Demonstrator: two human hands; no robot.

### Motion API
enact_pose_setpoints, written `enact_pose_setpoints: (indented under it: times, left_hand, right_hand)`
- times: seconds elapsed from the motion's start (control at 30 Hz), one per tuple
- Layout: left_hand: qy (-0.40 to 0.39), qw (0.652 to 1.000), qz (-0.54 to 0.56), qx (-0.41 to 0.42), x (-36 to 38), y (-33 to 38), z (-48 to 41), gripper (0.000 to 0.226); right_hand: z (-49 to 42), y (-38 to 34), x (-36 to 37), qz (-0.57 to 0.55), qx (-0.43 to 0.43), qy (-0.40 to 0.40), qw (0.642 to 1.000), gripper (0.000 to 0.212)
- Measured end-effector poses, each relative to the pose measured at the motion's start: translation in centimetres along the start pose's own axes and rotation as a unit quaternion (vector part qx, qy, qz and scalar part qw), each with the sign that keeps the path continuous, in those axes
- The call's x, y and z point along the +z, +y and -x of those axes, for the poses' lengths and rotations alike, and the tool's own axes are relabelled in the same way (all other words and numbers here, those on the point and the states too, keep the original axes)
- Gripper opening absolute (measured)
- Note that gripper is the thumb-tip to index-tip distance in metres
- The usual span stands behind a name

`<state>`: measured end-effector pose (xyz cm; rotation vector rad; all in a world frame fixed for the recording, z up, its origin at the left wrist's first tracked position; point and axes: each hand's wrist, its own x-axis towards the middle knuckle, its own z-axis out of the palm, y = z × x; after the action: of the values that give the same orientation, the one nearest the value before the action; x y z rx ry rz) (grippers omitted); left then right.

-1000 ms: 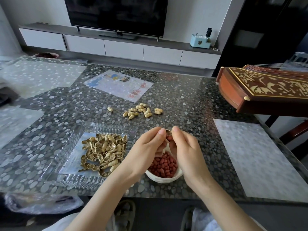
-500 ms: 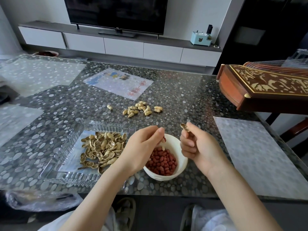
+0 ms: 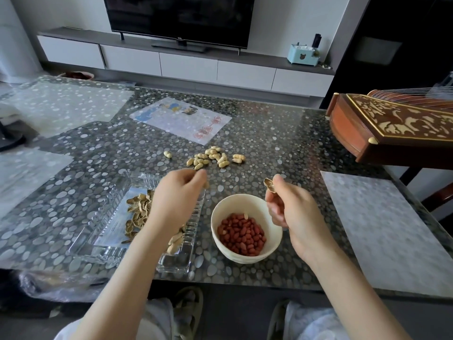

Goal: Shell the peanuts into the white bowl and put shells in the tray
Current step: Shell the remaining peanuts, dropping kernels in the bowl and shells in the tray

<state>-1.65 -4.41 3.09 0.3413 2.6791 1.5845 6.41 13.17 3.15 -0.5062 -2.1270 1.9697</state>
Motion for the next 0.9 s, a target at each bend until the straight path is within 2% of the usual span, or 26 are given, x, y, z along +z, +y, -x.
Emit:
enact_pose_setpoints:
  times: [0.1, 0.23, 0.3, 0.4, 0.47, 0.5, 0.6, 0.67, 0.7, 0.77, 0.9]
  left_hand:
    - [0.014, 0.992, -0.117, -0.054, -2.2, -2.2, -1.2, 0.041]
    - [0.005, 0.967, -0.241, -0.086, -4.4, -4.1, -2.0, 0.042]
    - [-0.008, 0.957, -0.275, -0.096, -4.9, -4.3, -1.9, 0.044]
    - [-0.011, 0.952, -0.291, -0.097, -5.2, -4.6, -2.1, 0.041]
    - [0.016, 0.959, -0.268, -0.091, -5.1, -4.8, -2.3, 0.036]
    - [0.033, 0.962, -0.255, -0.087, -5.1, -4.9, -2.5, 0.034]
    - [0.081, 0.967, -0.229, -0.072, -5.2, -4.9, -2.8, 0.029]
    - [0.105, 0.970, -0.209, -0.070, -5.2, -4.9, -2.9, 0.026]
    - [0.117, 0.970, -0.201, -0.067, -5.2, -4.8, -3.0, 0.025]
    - [0.138, 0.971, -0.186, -0.057, -5.2, -4.6, -2.9, 0.022]
    - [0.160, 0.973, -0.163, -0.044, -5.0, -4.5, -3.5, 0.018]
  right_hand:
    - [0.2, 0.2, 1.7, 0.095, -0.100, -0.035, 0.990, 0.047]
    - [-0.7, 0.0, 4.6, 0.256, -0.225, -0.064, 0.938, 0.030]
    - [-1.5, -0.1, 6.2, 0.324, -0.261, -0.071, 0.906, 0.028]
    - [-3.1, -0.2, 8.9, 0.451, -0.302, -0.081, 0.836, 0.034]
    - [-4.3, -0.2, 10.0, 0.516, -0.296, -0.103, 0.797, 0.039]
    - [-5.0, -0.2, 10.2, 0.527, -0.290, -0.108, 0.791, 0.040]
    - [-7.9, -0.1, 9.2, 0.519, -0.261, -0.067, 0.811, 0.041]
    - [-10.9, 0.2, 8.0, 0.523, -0.217, -0.043, 0.823, 0.026]
    - [-12.6, 0.3, 7.6, 0.539, -0.188, -0.045, 0.820, 0.025]
    - [-15.4, 0.7, 7.1, 0.569, -0.129, -0.069, 0.809, 0.038]
    - [-19.8, 1.0, 8.5, 0.582, -0.110, -0.096, 0.800, 0.044]
